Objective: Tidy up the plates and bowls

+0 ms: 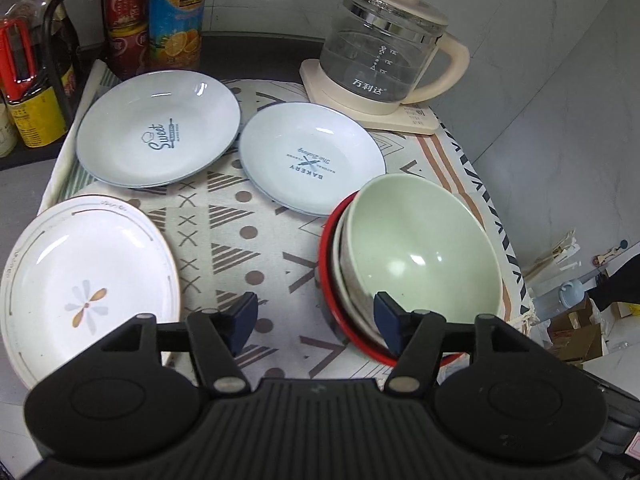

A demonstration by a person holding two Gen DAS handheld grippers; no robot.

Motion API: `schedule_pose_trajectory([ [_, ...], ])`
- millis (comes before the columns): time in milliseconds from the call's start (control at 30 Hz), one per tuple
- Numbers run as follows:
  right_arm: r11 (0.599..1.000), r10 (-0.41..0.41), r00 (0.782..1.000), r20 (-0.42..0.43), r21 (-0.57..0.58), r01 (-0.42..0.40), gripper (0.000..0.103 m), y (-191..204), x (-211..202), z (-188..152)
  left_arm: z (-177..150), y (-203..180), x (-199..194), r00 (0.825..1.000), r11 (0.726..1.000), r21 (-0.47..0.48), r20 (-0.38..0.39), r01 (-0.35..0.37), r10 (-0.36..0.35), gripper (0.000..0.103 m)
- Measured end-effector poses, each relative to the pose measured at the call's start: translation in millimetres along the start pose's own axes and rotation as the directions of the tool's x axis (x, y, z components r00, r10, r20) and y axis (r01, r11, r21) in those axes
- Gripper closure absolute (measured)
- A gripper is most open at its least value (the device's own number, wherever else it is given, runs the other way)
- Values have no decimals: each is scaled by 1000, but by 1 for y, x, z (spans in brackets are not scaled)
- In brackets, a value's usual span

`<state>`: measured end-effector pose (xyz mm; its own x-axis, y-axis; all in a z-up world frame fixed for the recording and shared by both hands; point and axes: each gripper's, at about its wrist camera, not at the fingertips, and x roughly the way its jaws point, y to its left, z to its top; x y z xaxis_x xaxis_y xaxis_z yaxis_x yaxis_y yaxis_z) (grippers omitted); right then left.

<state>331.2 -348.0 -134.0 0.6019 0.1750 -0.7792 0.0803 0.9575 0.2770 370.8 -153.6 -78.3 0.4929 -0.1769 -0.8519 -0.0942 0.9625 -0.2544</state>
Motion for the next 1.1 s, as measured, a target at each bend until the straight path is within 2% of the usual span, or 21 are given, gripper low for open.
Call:
schedule_pose_trajectory([
  [200,999,14,1000,18,-32,-13,33,16,-13,-6,-5,16,-18,1000,1000,8,24,-4,3,40],
  [367,996,47,998,38,-83,-44,24,35,-24,-10,-11,32,-40,997,1000,18,71,-18,17,29],
  [500,989,83,996,33,-121,-79,17,52,-29,-14,-16,48,-54,995,999,20,83,-50,48,28],
  [633,982,112,993,36,-158,-105,11,69,-31,-19,-22,71,-65,993,997,-24,91,-66,68,26],
  [700,977,132,991,35,-175,-124,9,76,-32,-21,-24,80,-70,990,995,-41,103,-90,93,18],
  [867,964,157,987,30,-223,-146,0,94,-32,-25,-30,102,-84,982,989,-75,130,-130,139,16],
  [1100,949,191,981,17,-257,-180,0,110,-30,-27,-38,126,-94,973,977,-126,138,-170,187,15],
])
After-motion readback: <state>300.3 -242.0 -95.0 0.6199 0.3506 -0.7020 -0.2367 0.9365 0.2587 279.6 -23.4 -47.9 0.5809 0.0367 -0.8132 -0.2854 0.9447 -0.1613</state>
